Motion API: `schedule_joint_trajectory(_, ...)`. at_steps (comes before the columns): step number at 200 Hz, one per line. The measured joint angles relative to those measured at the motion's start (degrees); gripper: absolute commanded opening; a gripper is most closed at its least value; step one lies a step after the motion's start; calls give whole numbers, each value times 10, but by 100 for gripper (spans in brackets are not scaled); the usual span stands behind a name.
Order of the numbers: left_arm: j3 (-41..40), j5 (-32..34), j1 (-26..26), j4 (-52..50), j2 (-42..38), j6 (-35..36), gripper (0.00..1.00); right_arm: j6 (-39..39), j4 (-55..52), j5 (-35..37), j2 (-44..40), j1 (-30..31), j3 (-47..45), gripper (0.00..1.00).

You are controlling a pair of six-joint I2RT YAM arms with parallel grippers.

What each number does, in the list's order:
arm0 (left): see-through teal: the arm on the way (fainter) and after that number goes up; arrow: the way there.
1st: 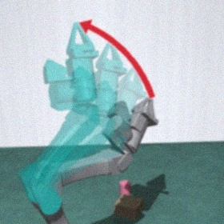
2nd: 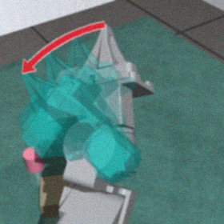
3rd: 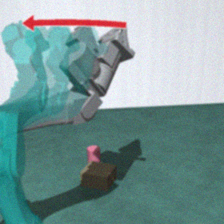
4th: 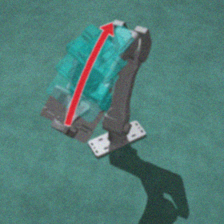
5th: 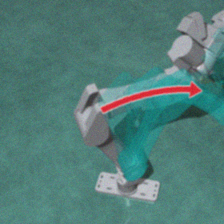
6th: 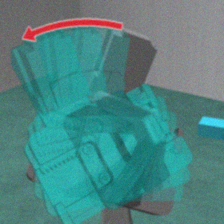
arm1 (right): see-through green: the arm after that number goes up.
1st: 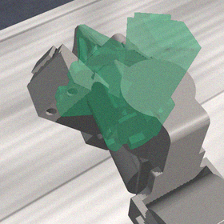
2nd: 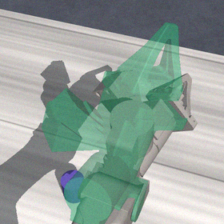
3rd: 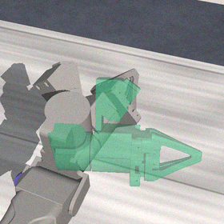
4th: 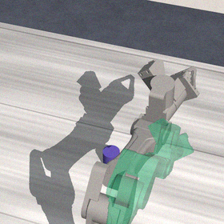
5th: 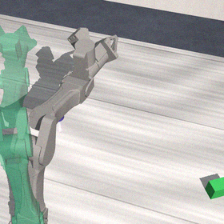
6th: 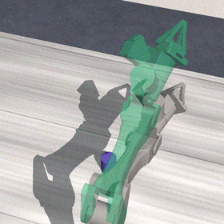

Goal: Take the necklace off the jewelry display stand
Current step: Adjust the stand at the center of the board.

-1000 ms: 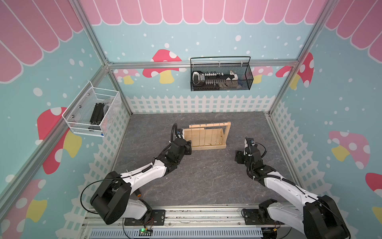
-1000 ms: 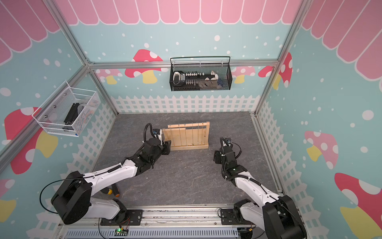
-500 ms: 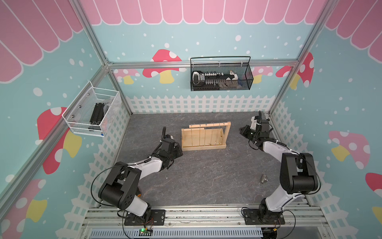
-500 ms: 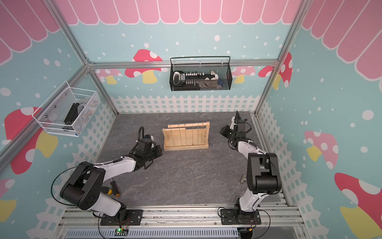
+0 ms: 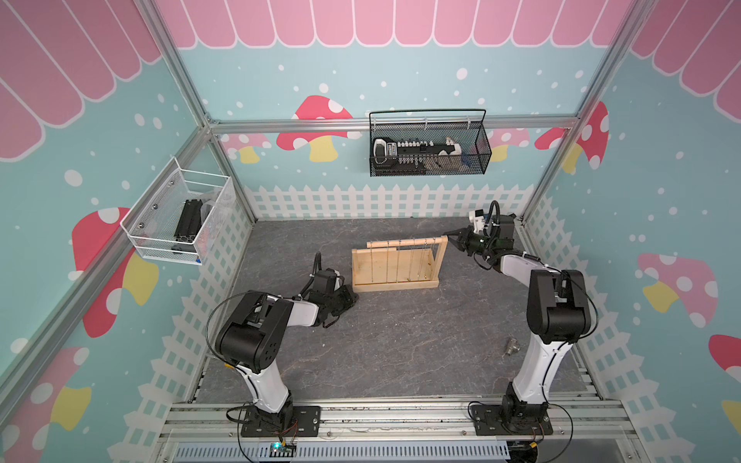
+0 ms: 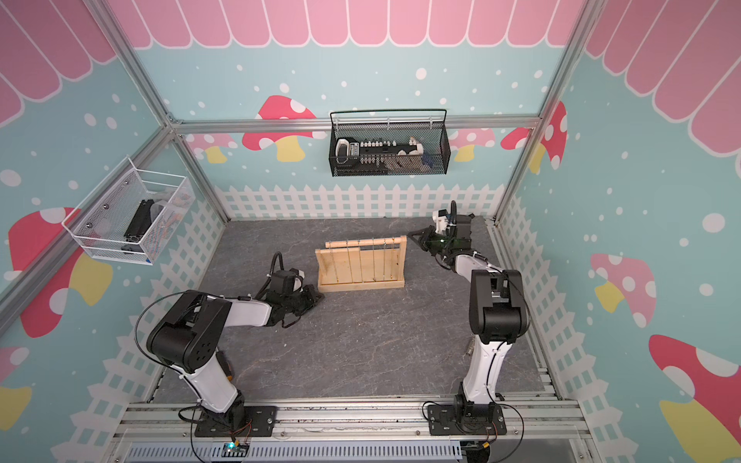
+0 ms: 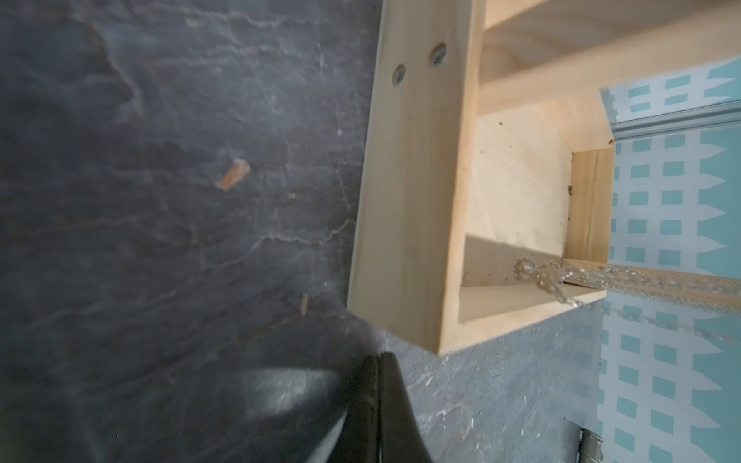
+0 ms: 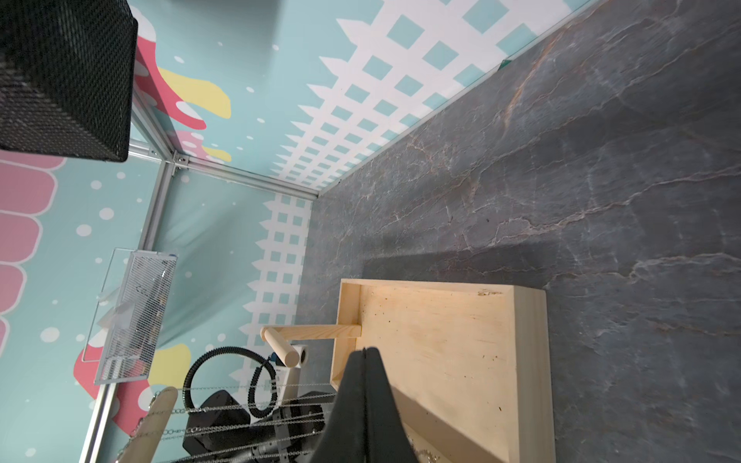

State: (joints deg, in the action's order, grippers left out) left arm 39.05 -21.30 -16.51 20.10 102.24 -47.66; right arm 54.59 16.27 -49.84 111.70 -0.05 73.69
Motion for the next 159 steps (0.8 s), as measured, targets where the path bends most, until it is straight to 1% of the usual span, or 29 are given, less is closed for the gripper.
schedule_joint_trajectory(36, 11, -15, 3, 37, 26, -9, 0, -51, -61, -8, -26, 12, -19, 0)
schedule_joint_trajectory(67, 12, -15, 3, 50, 33, -12, 0, -74, -73, -8, -60, 14, -57, 0)
schedule_joint_trajectory(121, 42, -3, 4, 33, 47, -9, 0, -83, -67, 3, -109, 29, -126, 0)
schedule_joint_trajectory(159, 64, 4, 14, 14, 48, -5, 0, -80, -55, 11, -150, 46, -171, 0)
